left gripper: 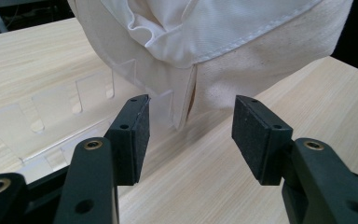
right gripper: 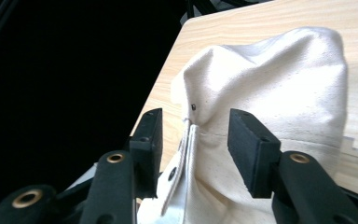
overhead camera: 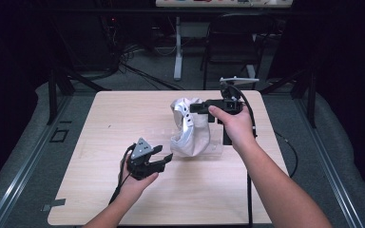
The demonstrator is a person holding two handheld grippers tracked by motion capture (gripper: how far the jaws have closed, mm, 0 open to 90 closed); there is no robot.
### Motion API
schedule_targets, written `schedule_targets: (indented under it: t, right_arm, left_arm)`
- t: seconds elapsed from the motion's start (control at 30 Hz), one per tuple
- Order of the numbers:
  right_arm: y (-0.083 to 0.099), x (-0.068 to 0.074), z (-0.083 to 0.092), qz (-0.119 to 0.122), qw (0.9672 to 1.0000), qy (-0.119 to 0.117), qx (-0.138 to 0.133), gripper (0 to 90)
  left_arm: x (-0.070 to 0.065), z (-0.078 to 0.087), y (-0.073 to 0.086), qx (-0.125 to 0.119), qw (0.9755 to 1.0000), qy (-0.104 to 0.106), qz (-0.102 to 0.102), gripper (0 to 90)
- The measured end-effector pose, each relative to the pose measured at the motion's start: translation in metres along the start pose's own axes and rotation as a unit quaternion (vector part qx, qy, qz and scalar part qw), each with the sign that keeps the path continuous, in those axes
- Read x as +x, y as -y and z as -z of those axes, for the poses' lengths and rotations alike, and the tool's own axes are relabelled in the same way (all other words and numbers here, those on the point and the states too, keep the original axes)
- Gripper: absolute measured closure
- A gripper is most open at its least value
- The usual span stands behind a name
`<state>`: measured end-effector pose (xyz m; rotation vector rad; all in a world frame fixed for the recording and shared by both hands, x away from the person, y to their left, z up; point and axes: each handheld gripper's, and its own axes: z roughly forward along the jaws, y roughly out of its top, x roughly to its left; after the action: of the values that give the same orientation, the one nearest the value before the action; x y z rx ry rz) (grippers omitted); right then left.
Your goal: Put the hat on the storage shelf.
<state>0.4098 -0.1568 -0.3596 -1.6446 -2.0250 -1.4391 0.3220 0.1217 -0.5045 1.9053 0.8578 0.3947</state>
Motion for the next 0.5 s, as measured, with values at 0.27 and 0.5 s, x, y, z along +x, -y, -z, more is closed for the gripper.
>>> schedule_targets:
  t: [0.27,0.5]
  right_arm:
    - [0.006,0.000,0.008,0.034,0.9989,0.030,-0.008,50.4]
    - [0.013,-0.006,0.018,0.040,0.9984,0.038,-0.012,48.5]
  left_arm:
    - [0.007,0.012,0.012,0.015,0.9998,-0.013,-0.001,46.8]
    - [0.022,0.022,0.023,0.023,0.9993,-0.028,0.015,46.7]
